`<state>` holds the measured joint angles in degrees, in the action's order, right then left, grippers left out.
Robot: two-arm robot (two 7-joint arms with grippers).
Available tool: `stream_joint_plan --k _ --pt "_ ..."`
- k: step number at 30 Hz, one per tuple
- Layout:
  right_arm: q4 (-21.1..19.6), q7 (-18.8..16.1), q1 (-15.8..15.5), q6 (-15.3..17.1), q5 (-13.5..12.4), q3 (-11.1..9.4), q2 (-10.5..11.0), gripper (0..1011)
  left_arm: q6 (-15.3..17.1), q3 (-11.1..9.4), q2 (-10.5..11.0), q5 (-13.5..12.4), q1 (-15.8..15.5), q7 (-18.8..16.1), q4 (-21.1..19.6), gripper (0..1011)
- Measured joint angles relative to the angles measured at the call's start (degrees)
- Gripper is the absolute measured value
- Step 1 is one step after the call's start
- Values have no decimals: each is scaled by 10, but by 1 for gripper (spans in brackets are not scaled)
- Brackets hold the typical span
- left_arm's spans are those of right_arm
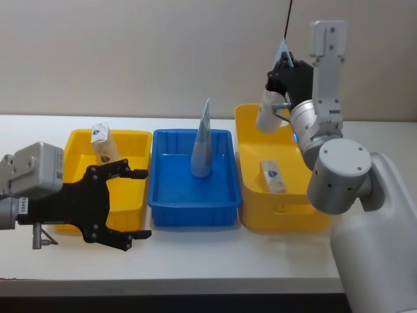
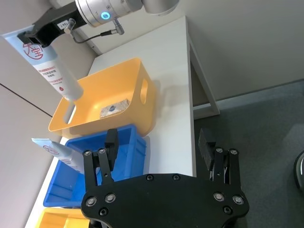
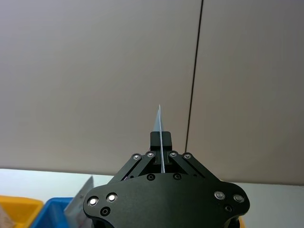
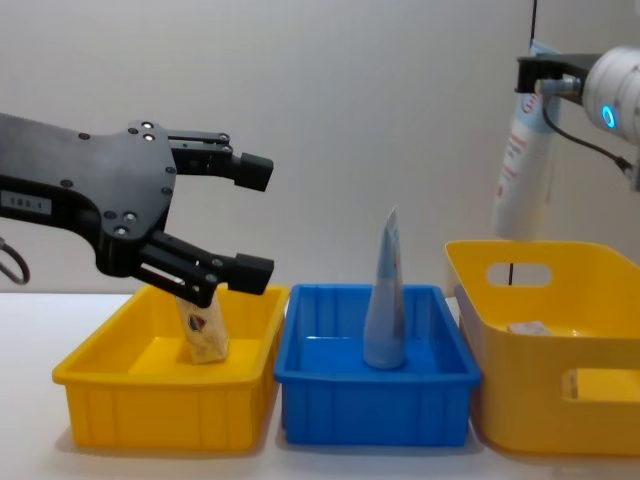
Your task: Bimanual collaborative sorting of washing and personal care products
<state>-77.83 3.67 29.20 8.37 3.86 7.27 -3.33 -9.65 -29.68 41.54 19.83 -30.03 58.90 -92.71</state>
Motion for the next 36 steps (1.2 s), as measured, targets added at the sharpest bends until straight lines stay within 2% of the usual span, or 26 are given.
stream_joint_plan --k 1,15,28,36 --pt "17 7 8 -6 3 -5 0 0 0 0 0 0 0 0 0 1001" --pt "121 38 56 -40 21 -27 1 0 0 0 0 0 0 0 0 1001" --pt "192 61 90 -64 32 -43 2 0 0 0 0 0 0 0 0 1001" --pt "236 80 111 -83 40 -52 0 158 0 0 0 0 0 0 0 1001"
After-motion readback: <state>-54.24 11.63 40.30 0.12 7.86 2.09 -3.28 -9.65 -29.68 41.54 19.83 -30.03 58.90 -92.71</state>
